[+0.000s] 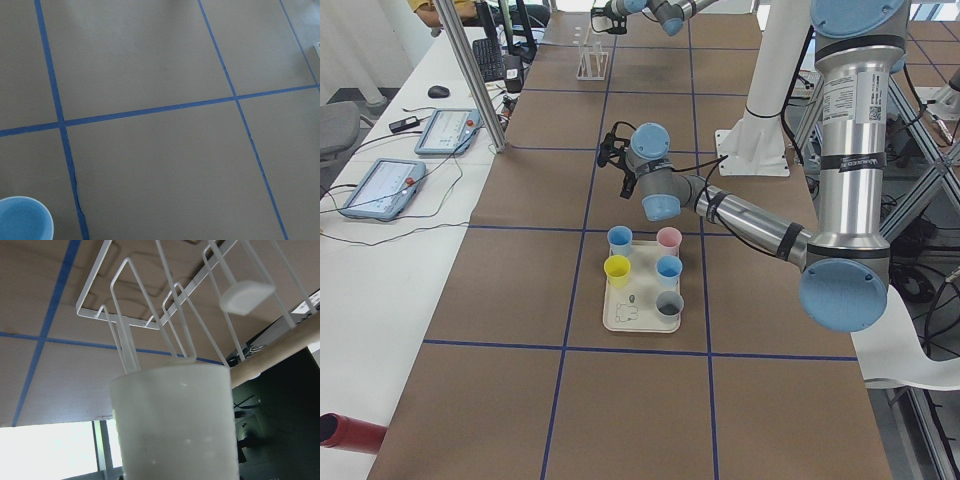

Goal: Transfer IKEA cup to right arm and place on rack

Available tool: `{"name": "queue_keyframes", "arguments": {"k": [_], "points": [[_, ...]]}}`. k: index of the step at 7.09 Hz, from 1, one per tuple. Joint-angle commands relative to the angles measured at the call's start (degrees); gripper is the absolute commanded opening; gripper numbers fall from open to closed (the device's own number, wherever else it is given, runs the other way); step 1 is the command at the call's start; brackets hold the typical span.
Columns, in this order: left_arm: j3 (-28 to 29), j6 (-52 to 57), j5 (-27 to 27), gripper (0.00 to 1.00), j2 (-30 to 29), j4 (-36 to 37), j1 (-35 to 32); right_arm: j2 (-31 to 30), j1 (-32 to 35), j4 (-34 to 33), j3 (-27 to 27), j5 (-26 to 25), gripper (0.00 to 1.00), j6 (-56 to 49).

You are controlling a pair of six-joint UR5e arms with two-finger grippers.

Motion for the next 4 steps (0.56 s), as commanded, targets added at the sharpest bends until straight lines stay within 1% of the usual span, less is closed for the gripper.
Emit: {"name": "queue_keyframes", "arguments": {"k": [1, 3, 4], "points": [[0.0, 0.0, 0.0, 1.00, 0.0, 0.0, 0.0, 0.3, -0.4, 0.4, -1.3, -0.5, 0.00, 0.1], [0.0, 0.0, 0.0, 1.00, 0.0, 0.0, 0.0, 0.5, -0.9, 0.4, -2.0, -0.5, 0.00, 0.1], [0.0, 0.1, 0.0, 1.00, 0.0, 0.0, 0.0, 0.6, -1.3, 0.4, -2.1, -0.5, 0.02, 0.1]]}}
